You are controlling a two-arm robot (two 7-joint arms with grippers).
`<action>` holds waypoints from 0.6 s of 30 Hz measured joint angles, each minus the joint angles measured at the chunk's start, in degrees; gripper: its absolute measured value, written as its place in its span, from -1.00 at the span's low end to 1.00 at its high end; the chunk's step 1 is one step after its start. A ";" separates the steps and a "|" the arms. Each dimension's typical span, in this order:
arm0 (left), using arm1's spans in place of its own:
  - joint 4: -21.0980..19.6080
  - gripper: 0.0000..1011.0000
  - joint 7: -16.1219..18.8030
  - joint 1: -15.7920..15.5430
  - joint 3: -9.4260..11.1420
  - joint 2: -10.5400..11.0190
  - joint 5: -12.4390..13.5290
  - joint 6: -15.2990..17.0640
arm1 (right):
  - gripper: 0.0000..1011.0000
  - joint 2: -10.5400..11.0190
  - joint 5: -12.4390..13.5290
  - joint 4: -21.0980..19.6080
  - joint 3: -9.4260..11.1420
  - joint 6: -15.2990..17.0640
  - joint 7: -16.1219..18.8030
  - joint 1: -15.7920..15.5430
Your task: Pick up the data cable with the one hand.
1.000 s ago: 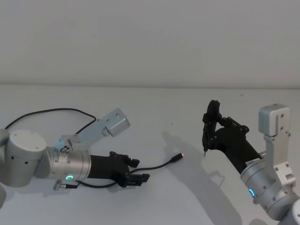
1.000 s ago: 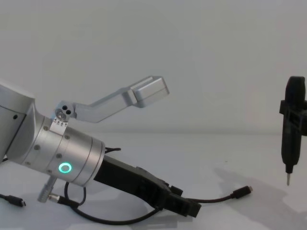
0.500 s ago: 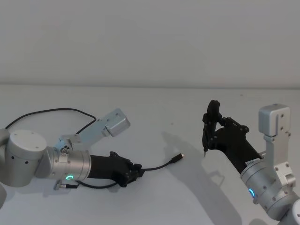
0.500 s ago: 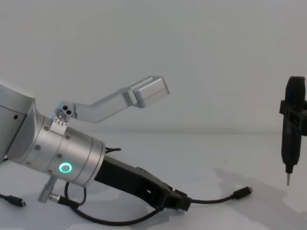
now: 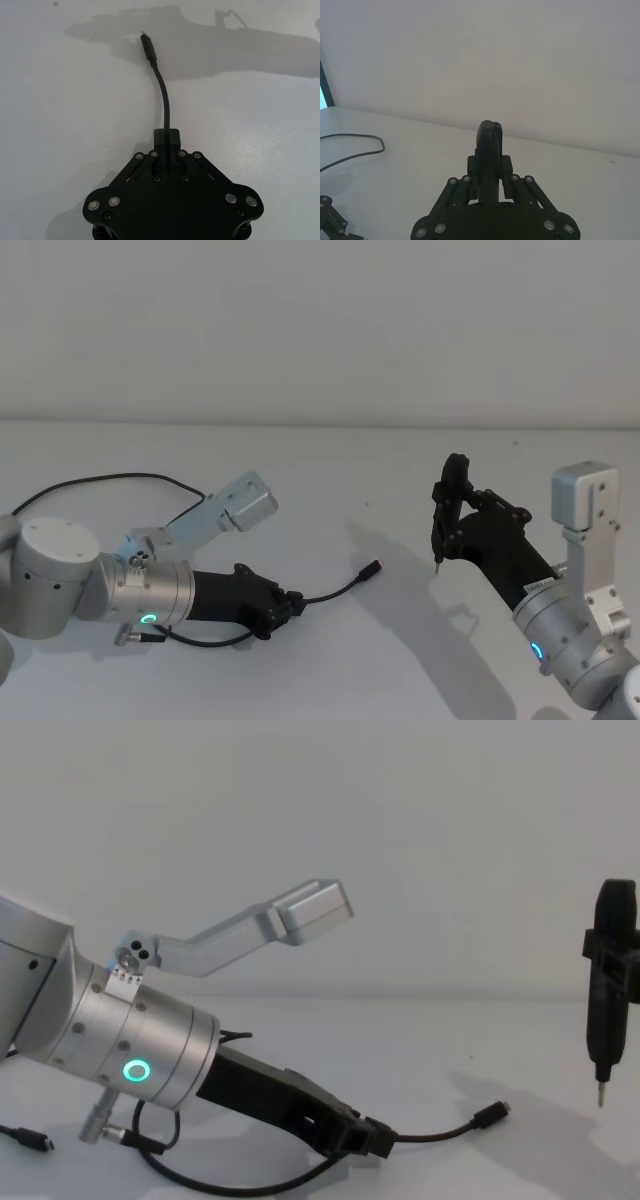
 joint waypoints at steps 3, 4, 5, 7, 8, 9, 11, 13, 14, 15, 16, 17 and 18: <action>0.00 -0.92 0.00 0.00 0.00 0.00 0.00 0.00 | -0.46 0.00 0.00 0.00 0.00 0.00 0.00 0.00; 0.00 -0.92 0.01 0.00 0.00 0.01 0.00 0.00 | -0.46 0.00 0.00 0.00 0.00 0.00 0.00 0.00; -0.01 -0.92 0.02 0.00 0.00 0.01 0.00 -0.01 | -0.46 0.00 0.00 0.00 0.00 0.00 0.00 0.00; -0.11 -0.92 0.05 0.00 0.04 0.06 0.01 -0.17 | -0.46 0.00 0.00 0.00 0.00 0.00 0.00 0.00; -0.15 -0.92 0.07 0.00 0.04 0.09 0.02 -0.27 | -0.46 0.00 0.00 0.00 0.00 0.00 0.00 0.00; -0.31 -0.92 0.15 0.04 0.06 0.18 0.06 -0.60 | -0.46 0.00 0.00 0.00 0.00 0.00 0.00 0.00; -0.51 -0.92 0.27 0.12 0.07 0.26 0.12 -1.09 | -0.46 0.00 0.00 0.00 0.00 0.00 0.00 0.00; -0.86 -0.92 0.49 0.26 0.07 0.43 0.25 -1.87 | -0.46 -0.03 0.00 -0.03 0.03 -0.01 0.00 0.00; -1.08 -0.92 0.60 0.34 0.07 0.50 0.32 -2.28 | -0.46 -0.04 0.00 -0.07 0.05 -0.03 0.01 -0.01; -1.23 -0.92 0.65 0.39 0.07 0.56 0.35 -2.50 | -0.46 -0.04 0.00 -0.07 0.05 -0.03 0.01 -0.01; -1.59 -0.92 0.85 0.52 0.02 0.70 0.43 -3.30 | -0.46 -0.08 0.00 -0.23 0.11 -0.10 0.03 -0.01; -1.85 -0.92 0.92 0.60 -0.03 0.79 0.47 -3.65 | -0.46 -0.11 0.00 -0.31 0.14 -0.15 0.04 -0.01; -2.07 -0.92 1.00 0.67 -0.08 0.86 0.50 -4.04 | -0.46 -0.17 0.01 -0.51 0.24 -0.34 0.10 0.00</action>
